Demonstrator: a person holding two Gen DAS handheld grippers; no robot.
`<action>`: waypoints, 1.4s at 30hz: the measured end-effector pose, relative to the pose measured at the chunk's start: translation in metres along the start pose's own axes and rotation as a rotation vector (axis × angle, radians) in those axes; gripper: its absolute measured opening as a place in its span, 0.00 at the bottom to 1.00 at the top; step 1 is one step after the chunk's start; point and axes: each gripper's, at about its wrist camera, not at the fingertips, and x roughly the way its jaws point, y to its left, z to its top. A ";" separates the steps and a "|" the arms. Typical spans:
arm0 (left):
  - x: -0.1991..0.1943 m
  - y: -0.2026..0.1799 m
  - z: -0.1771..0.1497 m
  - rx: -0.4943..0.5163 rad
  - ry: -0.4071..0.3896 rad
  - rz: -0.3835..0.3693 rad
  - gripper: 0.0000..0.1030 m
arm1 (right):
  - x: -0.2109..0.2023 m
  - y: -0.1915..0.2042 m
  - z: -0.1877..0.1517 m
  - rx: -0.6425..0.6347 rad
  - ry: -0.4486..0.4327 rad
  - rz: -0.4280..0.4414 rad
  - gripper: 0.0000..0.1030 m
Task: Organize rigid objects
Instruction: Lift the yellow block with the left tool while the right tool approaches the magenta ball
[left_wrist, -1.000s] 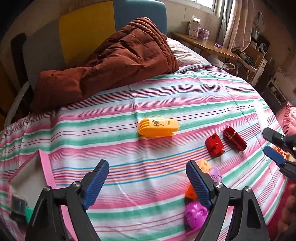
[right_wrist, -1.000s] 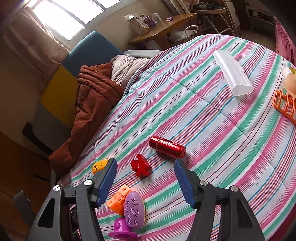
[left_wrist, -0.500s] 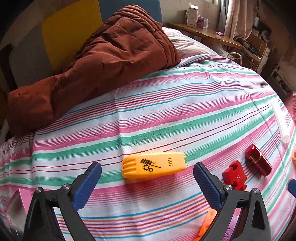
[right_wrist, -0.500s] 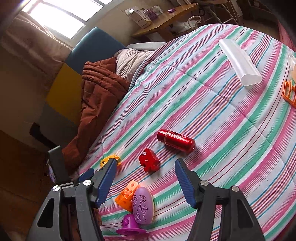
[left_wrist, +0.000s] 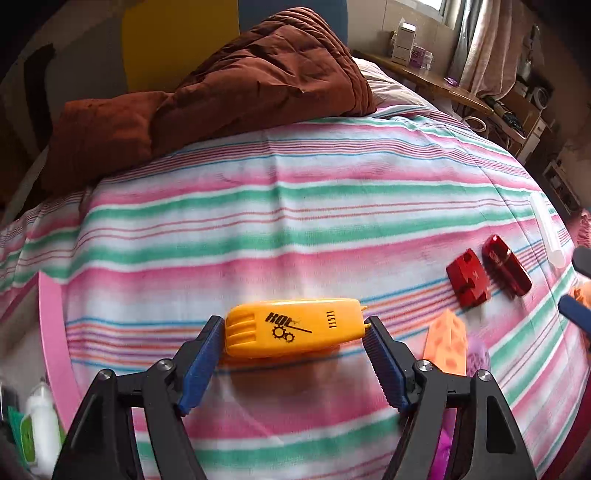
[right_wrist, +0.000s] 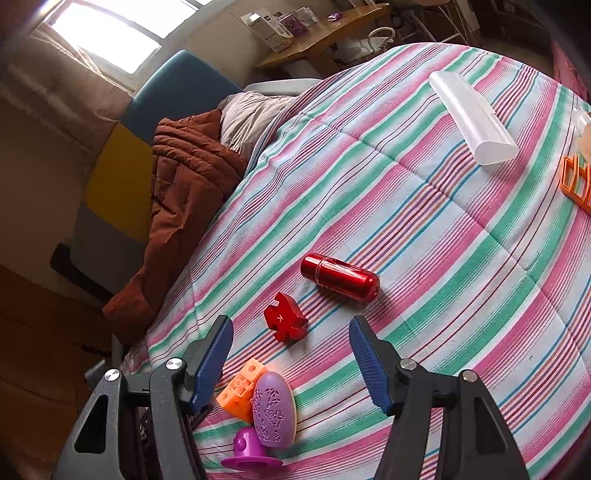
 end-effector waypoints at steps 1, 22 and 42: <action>-0.005 -0.002 -0.009 0.001 -0.002 0.002 0.74 | 0.000 -0.001 0.000 0.005 0.001 -0.003 0.64; -0.054 -0.031 -0.111 0.077 -0.084 0.009 0.68 | 0.019 -0.018 -0.003 0.059 0.067 -0.070 0.64; -0.055 -0.022 -0.117 0.081 -0.129 -0.065 0.70 | 0.034 -0.003 -0.008 -0.023 0.151 -0.063 0.64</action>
